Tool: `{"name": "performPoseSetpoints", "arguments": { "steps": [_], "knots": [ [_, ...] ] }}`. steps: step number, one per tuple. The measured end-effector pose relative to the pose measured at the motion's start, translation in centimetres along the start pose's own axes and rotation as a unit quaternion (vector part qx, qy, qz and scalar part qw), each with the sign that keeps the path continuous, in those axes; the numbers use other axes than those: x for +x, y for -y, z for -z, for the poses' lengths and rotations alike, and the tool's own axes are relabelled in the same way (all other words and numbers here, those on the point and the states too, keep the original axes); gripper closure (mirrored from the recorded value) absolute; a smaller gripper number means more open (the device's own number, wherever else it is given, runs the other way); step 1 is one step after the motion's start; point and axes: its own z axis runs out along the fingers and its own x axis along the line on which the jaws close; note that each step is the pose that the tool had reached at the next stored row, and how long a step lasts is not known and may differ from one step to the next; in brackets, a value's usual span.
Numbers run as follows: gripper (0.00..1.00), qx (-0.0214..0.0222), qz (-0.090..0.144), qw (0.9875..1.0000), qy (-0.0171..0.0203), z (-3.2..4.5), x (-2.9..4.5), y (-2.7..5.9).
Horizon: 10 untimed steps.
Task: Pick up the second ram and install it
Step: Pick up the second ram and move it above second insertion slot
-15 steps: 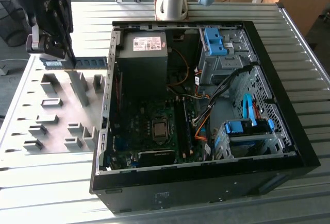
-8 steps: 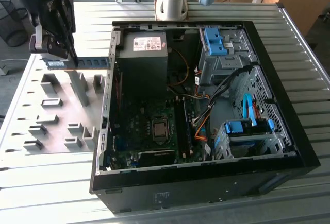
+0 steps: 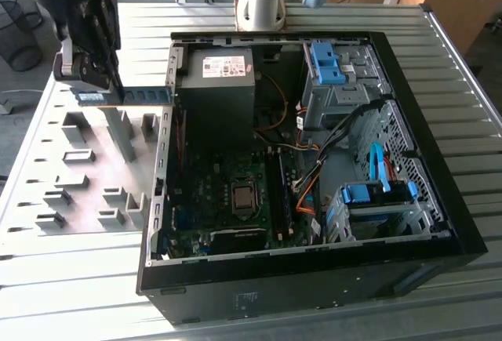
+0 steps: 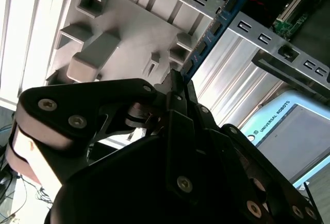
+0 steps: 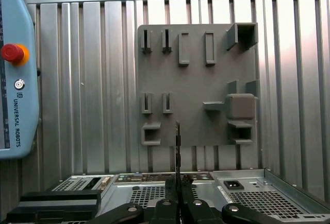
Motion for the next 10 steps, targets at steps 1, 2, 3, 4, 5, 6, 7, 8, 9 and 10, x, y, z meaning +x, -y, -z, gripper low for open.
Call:
{"name": "performPoseSetpoints", "arguments": {
  "steps": [1, 2, 3, 4, 5, 6, 7, 8, 9, 10],
  "knots": [
    [0.86, 0.0, 0.0, 1.0, 0.0, 0.0, -0.01, 0.15],
    [0.86, 0.0, 0.0, 1.0, 0.0, 0.0, -0.01, 0.28],
    [0.86, 0.0, 0.0, 1.0, 0.0, 0.0, -0.02, 0.38],
    [0.86, 0.0, 0.0, 1.0, 0.0, -0.01, -0.02, 0.42],
    [0.86, 0.0, 0.0, 1.0, 0.0, 0.0, -0.02, 0.42],
    [0.86, 0.0, 0.0, 1.0, 0.0, 0.0, -0.02, 0.42],
    [0.86, 0.0, 0.0, 1.0, 0.0, 0.0, -0.02, 0.43],
    [0.86, 0.0, 0.0, 1.0, 0.0, 0.0, -0.02, 0.44],
    [0.86, 0.0, 0.0, 1.0, 0.0, 0.0, -0.02, 0.44],
    [0.86, 0.0, 0.0, 1.0, 0.0, 0.0, -0.02, 0.44]
  ]
}}
